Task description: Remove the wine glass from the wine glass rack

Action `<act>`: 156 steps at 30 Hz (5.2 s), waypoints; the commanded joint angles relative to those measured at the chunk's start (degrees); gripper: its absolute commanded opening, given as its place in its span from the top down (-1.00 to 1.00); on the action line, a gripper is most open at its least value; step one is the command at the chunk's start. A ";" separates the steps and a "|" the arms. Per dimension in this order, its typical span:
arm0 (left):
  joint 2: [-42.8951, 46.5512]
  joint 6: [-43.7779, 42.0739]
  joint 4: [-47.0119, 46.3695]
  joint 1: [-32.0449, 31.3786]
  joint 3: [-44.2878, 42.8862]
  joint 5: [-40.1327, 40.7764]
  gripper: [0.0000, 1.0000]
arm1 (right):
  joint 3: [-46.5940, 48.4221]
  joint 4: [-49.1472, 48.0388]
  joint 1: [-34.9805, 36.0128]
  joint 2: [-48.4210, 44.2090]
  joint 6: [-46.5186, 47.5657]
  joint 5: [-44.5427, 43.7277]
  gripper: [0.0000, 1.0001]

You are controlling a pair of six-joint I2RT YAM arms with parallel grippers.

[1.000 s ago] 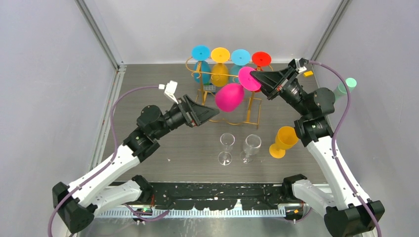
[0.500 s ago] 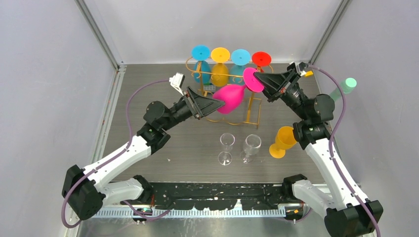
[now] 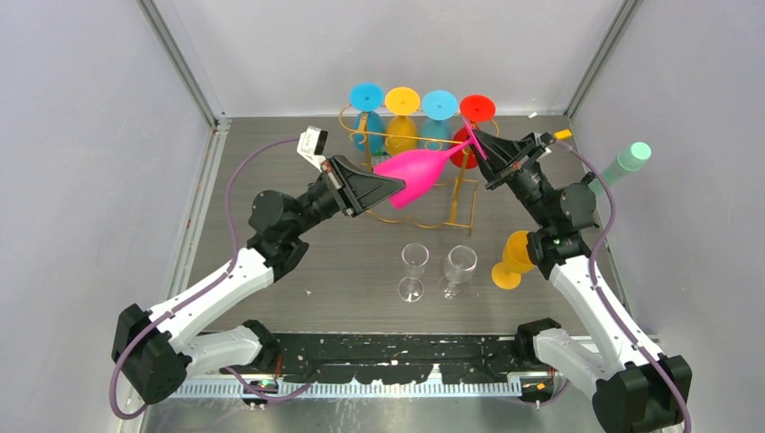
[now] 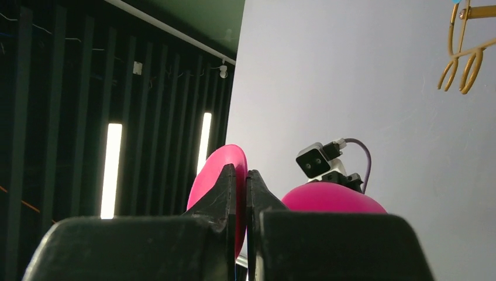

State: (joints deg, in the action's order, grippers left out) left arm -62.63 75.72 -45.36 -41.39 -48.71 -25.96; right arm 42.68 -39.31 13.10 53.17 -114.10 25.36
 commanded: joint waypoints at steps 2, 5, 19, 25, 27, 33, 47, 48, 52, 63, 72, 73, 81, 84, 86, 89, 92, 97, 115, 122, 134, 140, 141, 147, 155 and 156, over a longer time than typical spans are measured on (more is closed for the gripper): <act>2.18 -2.80 -6.66 -0.80 -0.06 0.84 1.00 | -1.59 1.79 0.72 0.63 5.70 1.56 0.67; 6.47 -7.76 -4.29 -0.80 1.97 5.12 1.00 | -1.39 2.80 0.70 -0.28 6.69 0.56 0.37; 21.34 -42.70 70.56 -0.80 -13.95 31.13 1.00 | 4.49 28.62 0.63 -7.98 24.00 -4.37 -0.50; 22.57 -45.85 91.45 -0.80 -22.77 33.15 1.00 | 9.93 39.29 0.67 -8.26 34.18 -8.05 -0.45; 21.28 -46.79 96.75 -0.80 -25.81 34.06 1.00 | 10.57 41.81 0.69 -8.55 35.93 -9.24 -0.44; 12.46 -47.36 110.45 -0.80 -33.19 33.61 1.00 | 10.15 45.15 0.70 -10.08 37.63 -12.02 -0.41; -4.48 -46.96 114.09 -3.22 -29.79 27.82 1.00 | 10.17 50.39 0.70 -10.64 39.60 -13.14 -0.35; -5.74 -46.74 113.84 -4.33 -29.66 27.77 1.00 | 10.61 50.92 0.70 -10.68 40.11 -13.23 -0.35; -10.99 -46.22 114.02 -9.48 -30.62 29.74 1.00 | 11.84 52.80 0.68 -11.28 41.10 -13.34 -0.35; -22.06 -47.30 114.20 -15.94 -33.05 28.92 1.00 | 12.34 56.25 0.70 -14.07 42.55 -15.08 -0.35; -24.15 -48.33 112.46 -16.36 -33.03 26.22 0.83 | 12.38 56.62 0.70 -14.47 42.56 -15.08 -0.35; -24.25 -48.51 112.50 -16.38 -33.03 26.22 0.80 | 12.42 56.67 0.70 -14.53 42.56 -15.08 -0.35; -23.02 -49.36 109.94 -16.37 -33.65 23.80 0.66 | 12.27 56.79 0.69 -14.97 42.56 -15.34 -0.35; -21.38 -49.37 108.85 -16.34 -33.98 24.72 0.42 | 12.37 56.99 0.70 -15.10 42.56 -15.41 -0.35; -20.70 -49.48 109.10 -16.36 -34.41 24.77 0.32 | 12.62 57.78 0.70 -15.23 42.80 -15.62 -0.35; -19.17 -49.75 109.14 -16.36 -34.77 24.69 0.23 | 12.82 57.90 0.67 -15.34 43.06 -15.92 -0.35; -16.92 -49.71 109.03 -16.36 -35.34 25.47 0.15 | 13.16 58.34 0.69 -15.33 43.75 -16.27 -0.35; -11.96 -50.37 107.39 -16.28 -35.96 30.36 0.04 | 17.43 61.51 0.70 -13.44 47.19 -17.73 -0.35; 16.58 -55.29 77.99 -16.27 -17.63 38.52 -0.99 | 47.72 76.46 -0.49 16.92 71.29 -34.84 -0.33; 17.74 -55.53 77.53 -16.28 -15.95 39.65 -0.99 | 51.67 74.21 -2.71 24.26 72.24 -35.48 -0.10; 17.30 -54.69 78.76 -16.26 -15.80 40.43 -0.99 | 44.49 59.36 -10.99 26.42 68.79 -16.36 -0.22; 16.73 -53.81 78.93 -16.27 -16.03 40.89 -0.99 | 42.17 54.92 -12.31 28.53 65.85 -7.49 -0.10; 16.64 -53.69 79.08 -16.27 -16.07 40.90 -0.99 | 41.85 53.50 -12.31 28.80 65.28 -6.67 -0.08; 16.31 -53.15 79.45 -16.27 -16.24 41.14 -0.99 | 39.82 49.12 -13.90 29.19 63.21 -2.50 0.07; 16.46 -52.96 79.39 -16.27 -16.26 41.42 -0.99 | 39.36 46.71 -13.98 29.36 62.58 -3.49 0.74; 16.47 -52.95 79.39 -16.27 -16.28 41.49 -0.99 | 39.34 46.19 -13.98 29.36 62.29 -3.62 0.79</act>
State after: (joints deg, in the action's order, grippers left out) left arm -46.50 22.31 35.81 -57.52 -64.34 14.41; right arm 81.93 11.92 -0.60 82.65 -51.11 21.15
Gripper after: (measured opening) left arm 0.994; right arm 0.159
